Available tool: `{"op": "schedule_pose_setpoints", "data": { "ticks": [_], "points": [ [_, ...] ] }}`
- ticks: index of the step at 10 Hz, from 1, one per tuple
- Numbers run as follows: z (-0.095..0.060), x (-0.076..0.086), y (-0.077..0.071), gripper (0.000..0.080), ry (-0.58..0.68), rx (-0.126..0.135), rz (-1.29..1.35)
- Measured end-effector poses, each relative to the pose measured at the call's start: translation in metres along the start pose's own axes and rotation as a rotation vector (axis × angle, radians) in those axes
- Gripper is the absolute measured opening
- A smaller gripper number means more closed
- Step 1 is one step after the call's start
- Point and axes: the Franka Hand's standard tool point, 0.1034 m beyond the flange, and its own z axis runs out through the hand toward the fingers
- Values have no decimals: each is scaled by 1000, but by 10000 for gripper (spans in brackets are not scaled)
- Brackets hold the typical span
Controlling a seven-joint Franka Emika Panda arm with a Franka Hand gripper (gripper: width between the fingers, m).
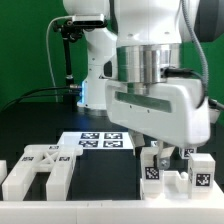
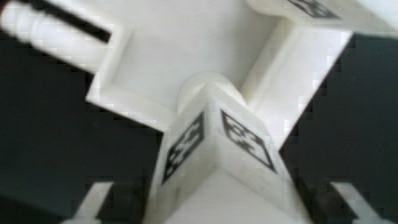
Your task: Assemble chair
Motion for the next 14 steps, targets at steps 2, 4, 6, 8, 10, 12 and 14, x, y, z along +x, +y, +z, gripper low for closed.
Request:
{"op": "schedule_pose_setpoints", "data": {
  "ticks": [2,4,6,8,10,12,14],
  "points": [
    [2,-5,-1,394,-13,22,347],
    [2,-9,-2,394,0,29,529],
    [2,-9,-1,561,4,28,430],
    [0,-8,-3,631,-7,4,73],
    [2,-9,-2,647,-10,3,-235],
    [2,-9,-2,648,-9,3,-326],
    [2,-8,-2,648,-1,-2,-508]
  ]
}}
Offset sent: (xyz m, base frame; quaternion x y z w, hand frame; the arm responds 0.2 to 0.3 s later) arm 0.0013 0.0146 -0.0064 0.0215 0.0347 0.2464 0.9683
